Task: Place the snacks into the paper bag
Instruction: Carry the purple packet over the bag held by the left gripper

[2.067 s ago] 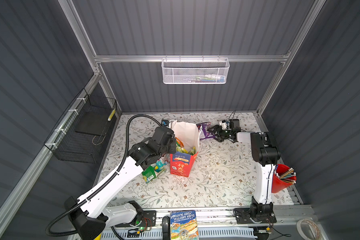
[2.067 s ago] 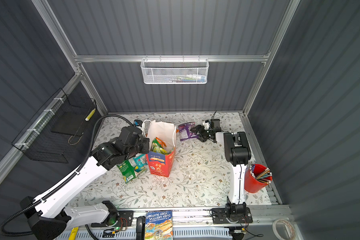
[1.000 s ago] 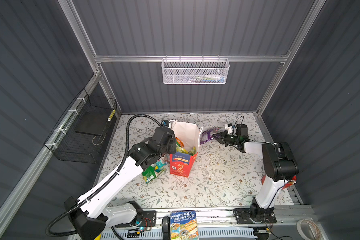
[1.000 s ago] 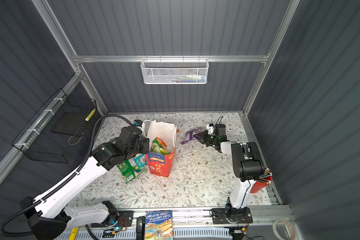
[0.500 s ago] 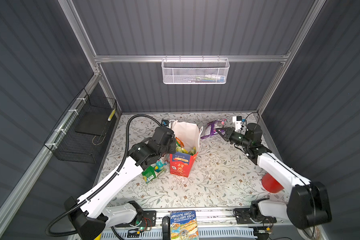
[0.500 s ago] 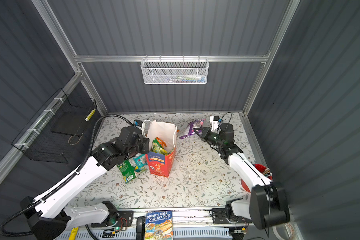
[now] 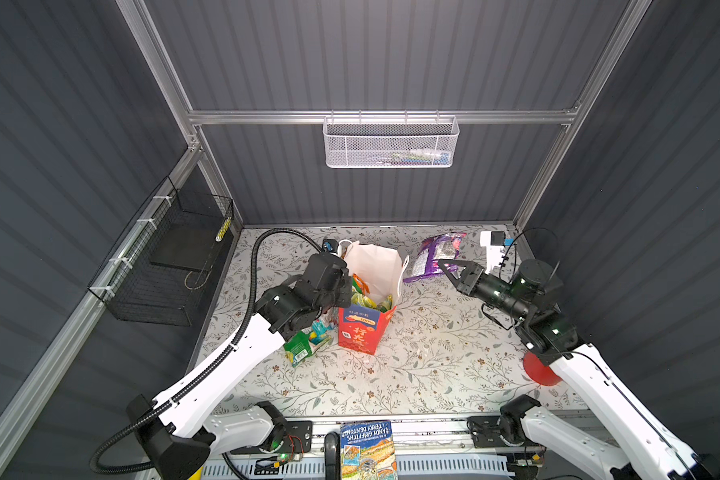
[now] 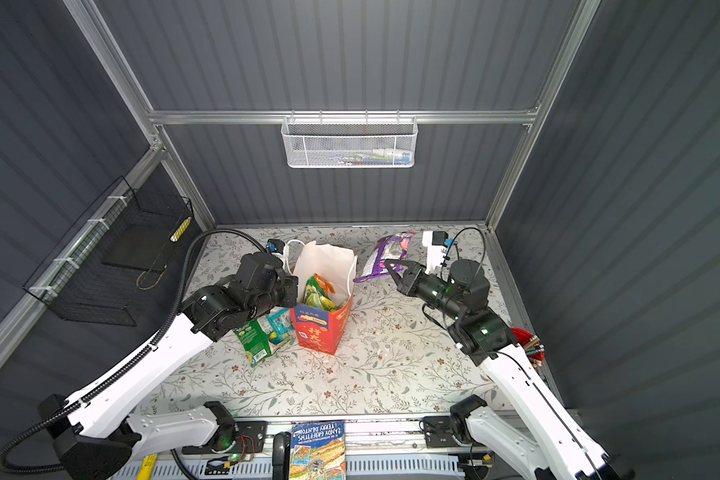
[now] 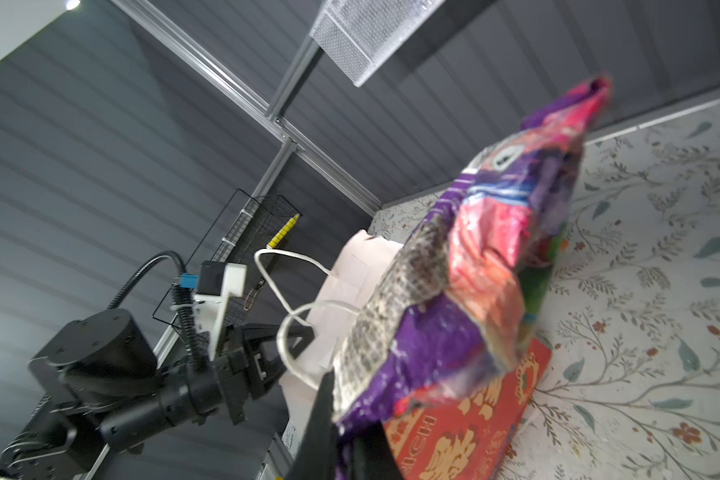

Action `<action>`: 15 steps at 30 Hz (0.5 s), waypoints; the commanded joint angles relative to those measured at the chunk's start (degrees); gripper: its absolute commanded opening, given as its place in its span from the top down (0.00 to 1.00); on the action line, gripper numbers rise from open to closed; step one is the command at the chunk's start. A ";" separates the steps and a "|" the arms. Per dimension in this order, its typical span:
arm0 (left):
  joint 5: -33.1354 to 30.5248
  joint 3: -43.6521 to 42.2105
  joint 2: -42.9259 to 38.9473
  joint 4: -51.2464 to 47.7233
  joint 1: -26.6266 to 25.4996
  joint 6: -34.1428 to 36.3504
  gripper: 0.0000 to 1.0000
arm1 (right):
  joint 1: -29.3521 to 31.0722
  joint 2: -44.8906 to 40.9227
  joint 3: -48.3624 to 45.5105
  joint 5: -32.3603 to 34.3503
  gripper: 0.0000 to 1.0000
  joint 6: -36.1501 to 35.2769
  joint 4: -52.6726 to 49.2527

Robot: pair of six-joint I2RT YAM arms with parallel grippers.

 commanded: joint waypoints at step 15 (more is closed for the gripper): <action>-1.48 0.29 -1.40 2.14 0.39 1.28 1.00 | 22.53 18.56 26.79 12.60 1.00 -17.12 -10.20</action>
